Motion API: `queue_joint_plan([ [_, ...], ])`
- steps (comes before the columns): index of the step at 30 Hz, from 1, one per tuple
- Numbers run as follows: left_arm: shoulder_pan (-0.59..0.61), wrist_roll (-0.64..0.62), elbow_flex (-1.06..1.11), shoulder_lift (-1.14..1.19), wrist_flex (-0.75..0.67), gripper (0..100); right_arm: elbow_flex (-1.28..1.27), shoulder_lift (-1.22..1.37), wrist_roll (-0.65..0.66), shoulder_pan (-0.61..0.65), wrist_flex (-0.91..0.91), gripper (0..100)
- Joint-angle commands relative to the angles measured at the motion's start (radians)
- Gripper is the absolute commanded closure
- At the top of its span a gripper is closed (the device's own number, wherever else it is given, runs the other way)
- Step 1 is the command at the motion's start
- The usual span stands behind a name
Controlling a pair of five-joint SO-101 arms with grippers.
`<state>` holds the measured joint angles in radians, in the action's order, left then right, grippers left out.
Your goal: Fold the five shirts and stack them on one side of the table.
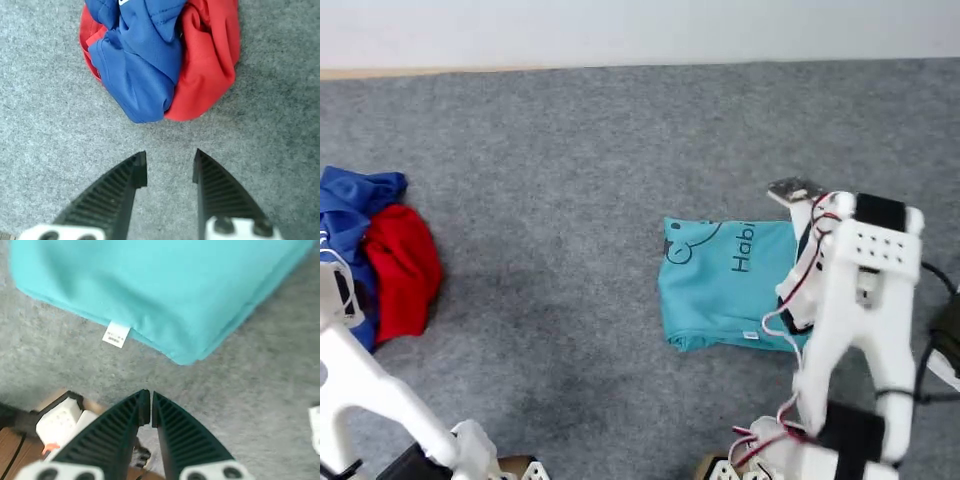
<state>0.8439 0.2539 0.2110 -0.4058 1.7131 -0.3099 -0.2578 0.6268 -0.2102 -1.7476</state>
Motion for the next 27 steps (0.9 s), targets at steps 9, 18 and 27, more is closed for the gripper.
queue_joint_plan([
  [9, -0.009, 0.000, -0.013, -0.091, 0.041, 85, -0.112, -0.188, -0.097, 0.097, 0.024, 99.0],
  [18, -0.008, 0.000, 0.036, -0.238, 0.041, 86, -0.112, 0.012, -0.167, 0.154, 0.136, 99.0],
  [27, -0.008, 0.002, 0.176, -0.365, 0.040, 90, -0.199, 0.291, -0.069, -0.002, 0.395, 99.0],
])
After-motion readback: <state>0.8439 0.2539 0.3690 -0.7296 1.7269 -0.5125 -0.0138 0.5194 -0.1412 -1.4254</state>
